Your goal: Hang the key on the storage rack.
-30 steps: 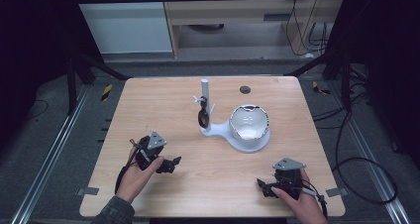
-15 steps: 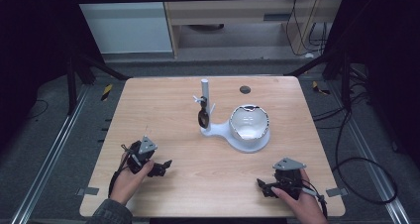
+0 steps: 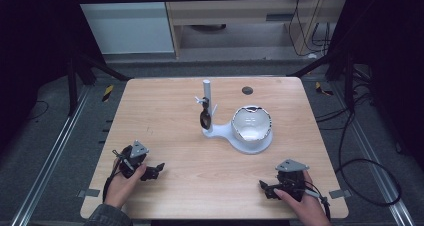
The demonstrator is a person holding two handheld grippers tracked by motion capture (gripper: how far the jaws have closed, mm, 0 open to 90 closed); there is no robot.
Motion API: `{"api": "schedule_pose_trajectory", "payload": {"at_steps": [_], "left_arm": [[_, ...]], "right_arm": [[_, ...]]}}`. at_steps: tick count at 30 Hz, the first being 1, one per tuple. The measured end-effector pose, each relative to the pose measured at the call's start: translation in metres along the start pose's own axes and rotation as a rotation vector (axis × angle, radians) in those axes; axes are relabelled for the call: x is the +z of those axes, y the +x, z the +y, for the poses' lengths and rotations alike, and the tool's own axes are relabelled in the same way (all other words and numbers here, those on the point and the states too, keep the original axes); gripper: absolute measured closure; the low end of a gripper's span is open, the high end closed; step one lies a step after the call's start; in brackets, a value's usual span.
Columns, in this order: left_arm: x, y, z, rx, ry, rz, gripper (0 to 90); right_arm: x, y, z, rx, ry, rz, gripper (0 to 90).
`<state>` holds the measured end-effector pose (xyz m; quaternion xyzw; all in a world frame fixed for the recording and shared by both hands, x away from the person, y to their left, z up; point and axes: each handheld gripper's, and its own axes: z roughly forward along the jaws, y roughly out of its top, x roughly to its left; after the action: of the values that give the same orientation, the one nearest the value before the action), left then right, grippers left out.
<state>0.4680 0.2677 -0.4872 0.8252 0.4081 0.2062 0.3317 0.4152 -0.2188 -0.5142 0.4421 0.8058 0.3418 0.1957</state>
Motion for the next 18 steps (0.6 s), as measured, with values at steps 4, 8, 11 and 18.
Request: {"api": "schedule_pose_trajectory", "payload": {"at_steps": [4,8,11,18], "left_arm": [[0.000,0.004,-0.003,-0.009,-0.002,0.011,7.3],[0.002,0.009,-0.007,-0.024,0.002,0.017,7.3],[0.003,0.013,-0.010,-0.035,-0.004,0.020,7.3],[0.010,0.019,-0.017,-0.063,-0.004,0.009,6.4]], "right_arm": [[0.000,0.000,0.000,0.000,0.000,0.000,0.4],[0.000,0.000,0.000,0.000,0.000,0.000,0.4],[0.000,0.000,0.000,0.000,0.000,0.000,0.4],[0.000,0.000,0.000,0.000,-0.001,0.000,0.4]]}}
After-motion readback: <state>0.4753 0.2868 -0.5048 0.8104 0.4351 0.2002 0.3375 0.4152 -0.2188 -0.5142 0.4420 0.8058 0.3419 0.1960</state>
